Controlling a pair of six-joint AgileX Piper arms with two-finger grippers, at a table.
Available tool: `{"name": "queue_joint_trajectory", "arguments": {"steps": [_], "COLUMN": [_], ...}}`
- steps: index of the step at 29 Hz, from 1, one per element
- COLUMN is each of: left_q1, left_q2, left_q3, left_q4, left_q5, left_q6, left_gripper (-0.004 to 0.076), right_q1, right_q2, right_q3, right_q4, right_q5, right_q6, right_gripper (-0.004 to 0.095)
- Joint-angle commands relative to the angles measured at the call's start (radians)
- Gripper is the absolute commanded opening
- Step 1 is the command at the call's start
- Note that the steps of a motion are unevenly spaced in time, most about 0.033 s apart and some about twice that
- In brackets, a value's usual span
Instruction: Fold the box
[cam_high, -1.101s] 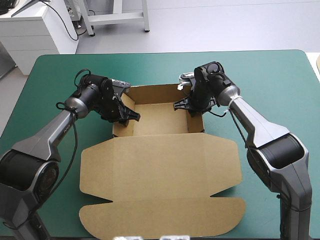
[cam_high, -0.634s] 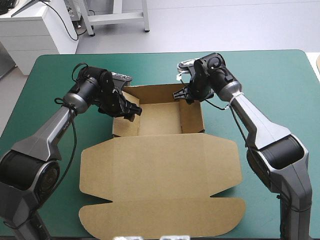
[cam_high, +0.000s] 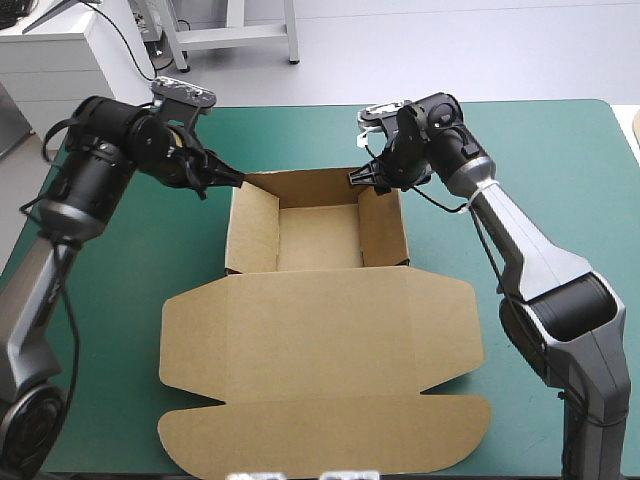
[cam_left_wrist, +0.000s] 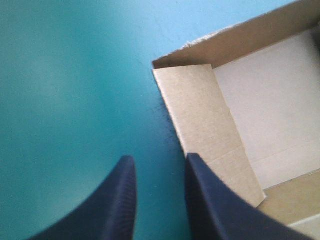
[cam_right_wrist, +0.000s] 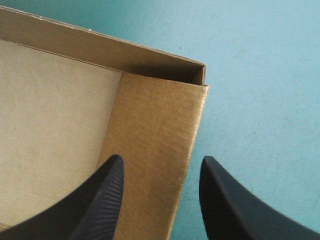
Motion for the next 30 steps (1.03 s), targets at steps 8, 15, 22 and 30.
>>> {"name": "queue_joint_trajectory", "arguments": {"steps": [8, 15, 22, 30], "left_q1": [-0.005, -0.005, -0.005, -0.005], "left_q2": [-0.419, -0.642, -0.858, -1.098], "left_q3": [0.342, 0.623, 0.847, 1.097], "left_q4": [0.104, 0.083, 0.060, 0.044], "left_q5": [0.014, -0.081, -0.151, -0.197], "left_q6": [-0.011, -0.015, -0.013, -0.011], "left_gripper": [-0.0006, -0.0008, -0.0008, -0.0008], "right_q1": [-0.065, -0.065, -0.065, -0.063], "right_q2": [-0.073, -0.066, -0.033, -0.005], "right_q3": [0.076, 0.099, 0.100, 0.102], "right_q4": [0.117, 0.148, 0.181, 0.210], "right_q5": [0.004, 0.004, 0.002, 0.002], "right_q6": [-0.002, -0.009, -0.025, -0.028], "right_gripper": [0.0443, 0.0439, 0.0437, 0.0156]}}
